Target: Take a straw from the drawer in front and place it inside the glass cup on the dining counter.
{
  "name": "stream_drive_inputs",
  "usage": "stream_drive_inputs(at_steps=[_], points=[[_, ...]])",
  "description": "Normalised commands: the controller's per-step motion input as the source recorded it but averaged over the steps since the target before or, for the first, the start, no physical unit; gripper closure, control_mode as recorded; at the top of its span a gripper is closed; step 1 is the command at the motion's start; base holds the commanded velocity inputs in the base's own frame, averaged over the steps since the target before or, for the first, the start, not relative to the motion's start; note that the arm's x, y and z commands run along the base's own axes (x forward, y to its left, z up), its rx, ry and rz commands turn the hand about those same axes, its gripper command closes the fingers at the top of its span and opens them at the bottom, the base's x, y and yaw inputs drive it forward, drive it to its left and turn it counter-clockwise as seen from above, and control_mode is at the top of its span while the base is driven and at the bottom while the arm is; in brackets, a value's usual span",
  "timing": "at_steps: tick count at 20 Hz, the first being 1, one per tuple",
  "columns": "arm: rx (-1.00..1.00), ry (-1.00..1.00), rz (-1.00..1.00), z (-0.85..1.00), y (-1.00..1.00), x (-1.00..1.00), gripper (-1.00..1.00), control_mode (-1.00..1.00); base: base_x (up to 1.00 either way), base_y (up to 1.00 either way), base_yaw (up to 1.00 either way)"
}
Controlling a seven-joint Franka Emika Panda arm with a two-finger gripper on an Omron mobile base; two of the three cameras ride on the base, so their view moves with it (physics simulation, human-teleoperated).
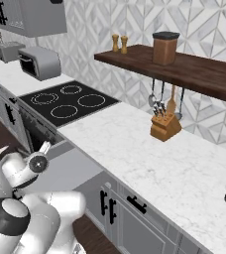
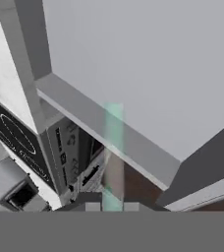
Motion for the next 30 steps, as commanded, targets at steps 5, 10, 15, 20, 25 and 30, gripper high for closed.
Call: stream_drive_inputs(at_steps=[5,10,15,20,25,30], points=[[-0.12,-0.07,0.02,1.00,-0.82,-0.09,1.00,-1.00,0.00,0.00,0.00],[-0.47,0.07,-0.07,1.00,-0.64,0.00,1.00,-1.00,0.00,0.00,0.00],[-0.42,0.05,-0.03,1.00,-0.22,0.18,1.00,-1.00,0.00,0.00,0.00],[-0.10,-0.02,0.00,1.00,-0.30,0.36,1.00,-1.00,0.00,0.00,0.00],[-0.02,0.00,0.00,1.00,-0.38,0.21,1.00,-1.00,0.00,0.00,0.00],[-0.04,-0.07,0.00,0.98,-0.55,-0.23,1.00,-1.00,0.00,0.00,0.00]])
